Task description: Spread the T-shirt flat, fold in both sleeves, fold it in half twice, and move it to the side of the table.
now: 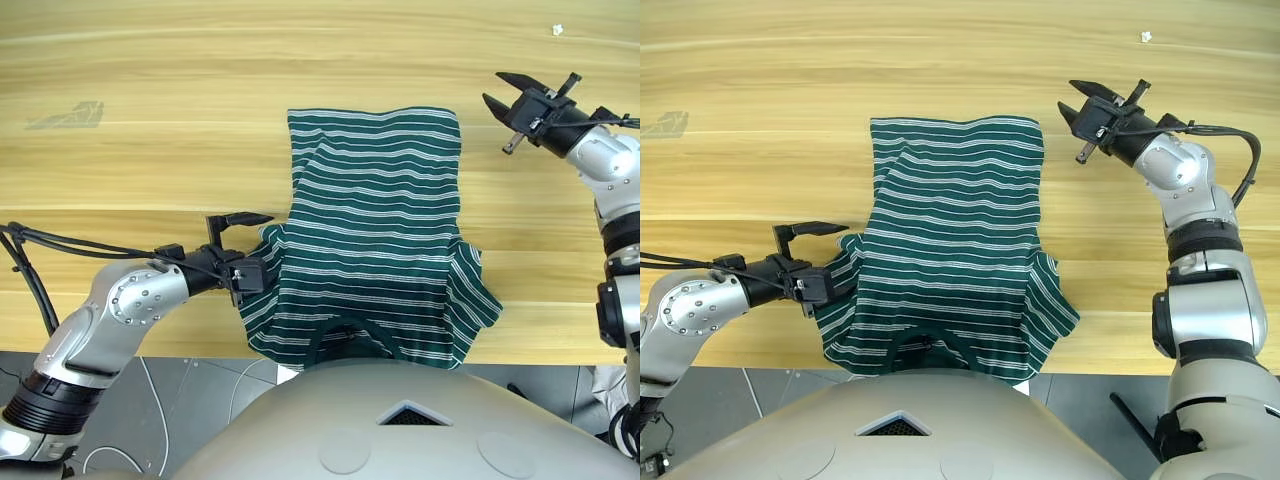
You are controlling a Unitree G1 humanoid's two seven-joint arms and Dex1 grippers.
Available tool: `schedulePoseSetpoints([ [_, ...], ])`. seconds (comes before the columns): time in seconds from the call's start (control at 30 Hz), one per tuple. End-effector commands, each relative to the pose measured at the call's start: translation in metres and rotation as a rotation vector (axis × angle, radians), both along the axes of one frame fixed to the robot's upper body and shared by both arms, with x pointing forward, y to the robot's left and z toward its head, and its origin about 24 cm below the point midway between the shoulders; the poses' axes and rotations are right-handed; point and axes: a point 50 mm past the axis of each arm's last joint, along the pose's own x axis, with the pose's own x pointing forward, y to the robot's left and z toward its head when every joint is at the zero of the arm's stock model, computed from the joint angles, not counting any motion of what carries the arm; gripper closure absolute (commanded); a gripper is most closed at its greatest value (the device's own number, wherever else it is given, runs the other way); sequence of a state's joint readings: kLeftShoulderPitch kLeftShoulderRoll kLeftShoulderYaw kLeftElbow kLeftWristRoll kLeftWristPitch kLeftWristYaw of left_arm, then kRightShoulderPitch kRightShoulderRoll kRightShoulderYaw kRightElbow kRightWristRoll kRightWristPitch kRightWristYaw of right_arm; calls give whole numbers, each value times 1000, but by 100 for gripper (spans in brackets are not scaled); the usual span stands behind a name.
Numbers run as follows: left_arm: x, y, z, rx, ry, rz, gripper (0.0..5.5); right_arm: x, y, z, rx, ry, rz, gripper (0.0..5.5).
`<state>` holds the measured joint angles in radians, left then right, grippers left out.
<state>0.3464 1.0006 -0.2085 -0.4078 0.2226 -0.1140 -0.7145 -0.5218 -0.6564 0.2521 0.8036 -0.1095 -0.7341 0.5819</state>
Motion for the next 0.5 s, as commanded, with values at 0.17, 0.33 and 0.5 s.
schedulePoseSetpoints([
  [0.17, 8, 18, 13, 57, 47, 78, 12, -75, 1, 10, 156, 434, 292, 407],
  [0.33, 25, 21, 32, -27, -95, 169, 12, -106, -5, 3, 103, 682, 347, 407],
  [0.5, 26, 13, 40, -139, -4, 140, 12, -122, -4, -7, -51, 761, 369, 407],
])
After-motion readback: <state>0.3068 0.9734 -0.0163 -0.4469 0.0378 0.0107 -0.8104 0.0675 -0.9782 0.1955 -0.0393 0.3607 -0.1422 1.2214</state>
